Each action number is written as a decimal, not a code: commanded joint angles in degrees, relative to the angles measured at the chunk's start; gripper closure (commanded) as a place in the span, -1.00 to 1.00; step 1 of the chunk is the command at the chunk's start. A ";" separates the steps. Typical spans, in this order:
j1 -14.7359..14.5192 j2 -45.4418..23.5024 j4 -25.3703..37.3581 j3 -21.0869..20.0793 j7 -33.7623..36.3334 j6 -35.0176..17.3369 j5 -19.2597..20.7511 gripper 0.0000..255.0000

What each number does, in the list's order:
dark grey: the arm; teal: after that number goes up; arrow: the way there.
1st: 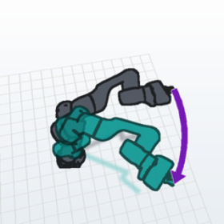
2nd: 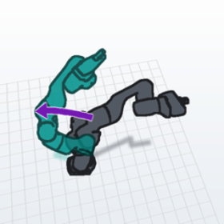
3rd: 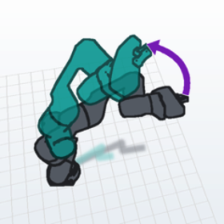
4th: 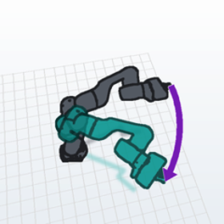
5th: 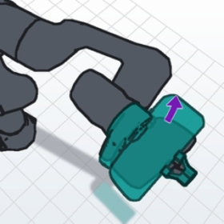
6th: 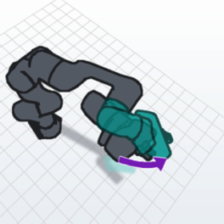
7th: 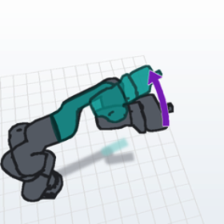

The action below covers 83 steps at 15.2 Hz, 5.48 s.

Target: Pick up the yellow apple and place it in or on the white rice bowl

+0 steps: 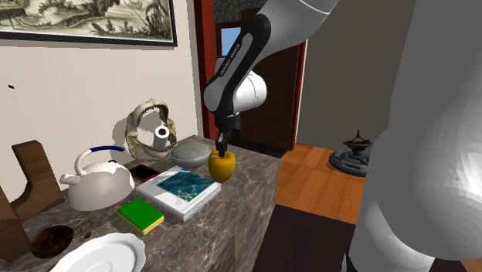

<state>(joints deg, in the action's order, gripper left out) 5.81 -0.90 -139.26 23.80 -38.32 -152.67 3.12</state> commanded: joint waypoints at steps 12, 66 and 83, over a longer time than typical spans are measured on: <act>0.01 2.58 0.87 0.02 1.12 3.28 1.69 1.00; 2.67 -22.63 61.12 -1.87 -2.81 40.02 -10.05 1.00; 2.16 -24.19 50.21 -2.48 -3.31 27.68 -10.94 1.00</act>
<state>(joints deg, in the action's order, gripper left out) 7.93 -24.56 -88.84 21.43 -41.61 -124.21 -7.62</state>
